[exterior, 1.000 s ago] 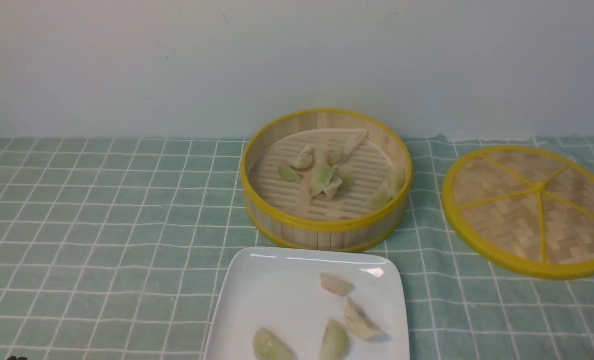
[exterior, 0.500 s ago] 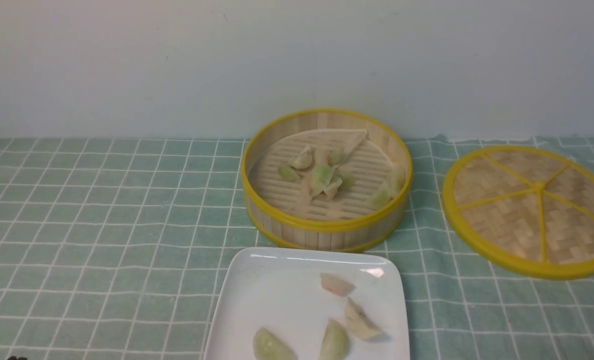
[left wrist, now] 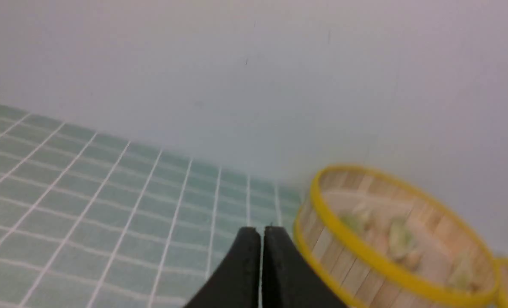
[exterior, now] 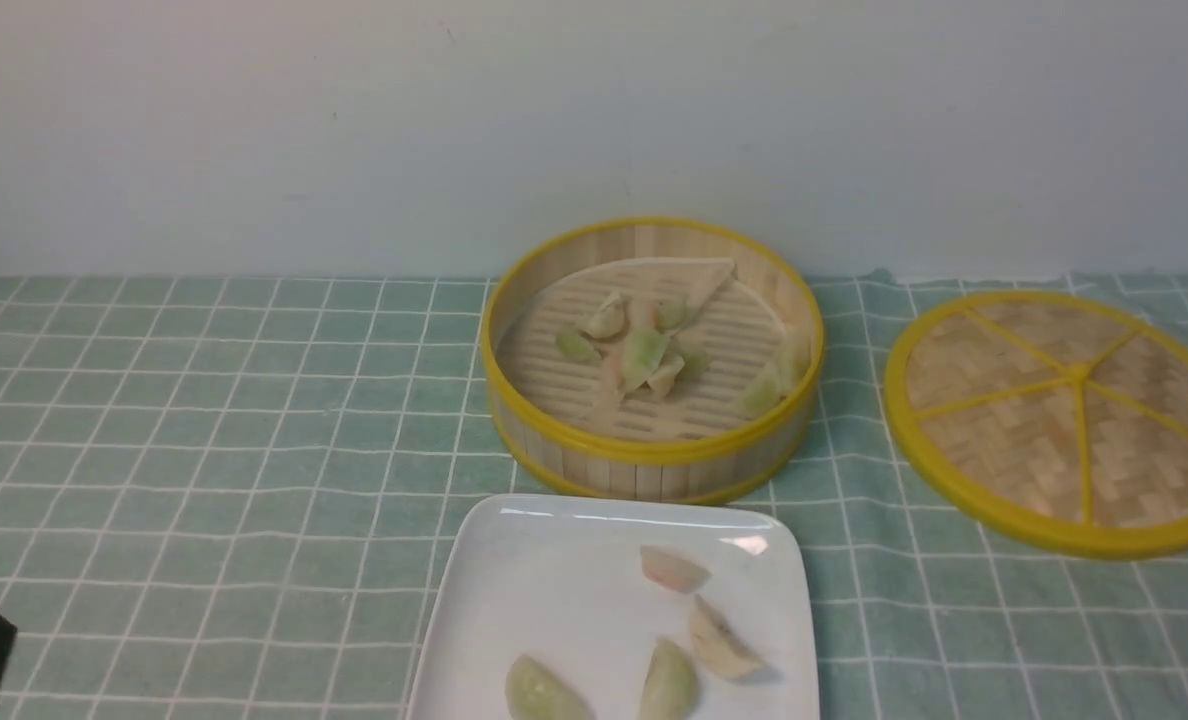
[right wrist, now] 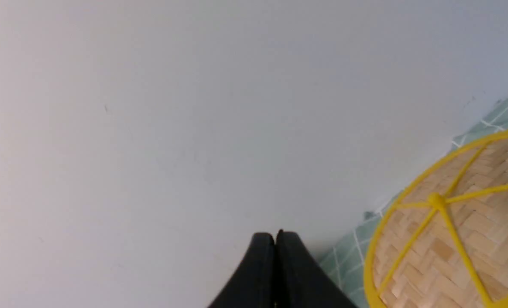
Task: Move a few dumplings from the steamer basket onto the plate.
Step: Use the left arm to grab a dumpling from the steamer
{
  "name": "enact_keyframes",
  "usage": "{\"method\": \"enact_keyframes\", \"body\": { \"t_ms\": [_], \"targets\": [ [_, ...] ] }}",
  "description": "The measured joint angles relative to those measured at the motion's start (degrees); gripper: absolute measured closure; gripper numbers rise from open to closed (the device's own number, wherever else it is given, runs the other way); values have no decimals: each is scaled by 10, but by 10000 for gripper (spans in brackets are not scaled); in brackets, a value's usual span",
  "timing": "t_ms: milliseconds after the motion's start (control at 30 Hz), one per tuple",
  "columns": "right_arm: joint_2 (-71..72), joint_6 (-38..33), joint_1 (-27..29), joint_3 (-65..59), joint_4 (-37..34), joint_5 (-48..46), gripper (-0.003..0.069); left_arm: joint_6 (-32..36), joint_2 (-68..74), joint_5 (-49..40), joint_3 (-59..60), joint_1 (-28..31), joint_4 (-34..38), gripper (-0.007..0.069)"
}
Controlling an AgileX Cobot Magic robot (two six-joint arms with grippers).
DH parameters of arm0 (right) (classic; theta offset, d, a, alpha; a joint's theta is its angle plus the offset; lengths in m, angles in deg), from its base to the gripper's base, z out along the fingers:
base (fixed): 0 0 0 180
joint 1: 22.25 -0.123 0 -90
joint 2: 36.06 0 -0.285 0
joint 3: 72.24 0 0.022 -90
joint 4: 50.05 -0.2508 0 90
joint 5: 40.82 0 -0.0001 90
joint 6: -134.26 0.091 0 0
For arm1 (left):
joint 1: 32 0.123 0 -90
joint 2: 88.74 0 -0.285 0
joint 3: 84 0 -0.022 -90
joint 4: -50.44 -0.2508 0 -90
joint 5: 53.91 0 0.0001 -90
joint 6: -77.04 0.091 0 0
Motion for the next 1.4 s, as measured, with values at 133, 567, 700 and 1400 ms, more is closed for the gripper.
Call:
{"method": "enact_keyframes", "body": {
  "t_ms": [133,567,700,1400],
  "targets": [
    [0,7,0,0,-47,30,673,-16,0,136,0,0,76,631],
    [-239,-188,-36,429,100,-433,673,54,332,-288,-402,0,25,631],
    [-366,-256,-36,527,111,-578,673,144,528,-466,-528,0,31,631],
    [-460,-301,-36,567,109,-659,673,292,1077,-523,-966,-154,-8,631]
  ]
}}
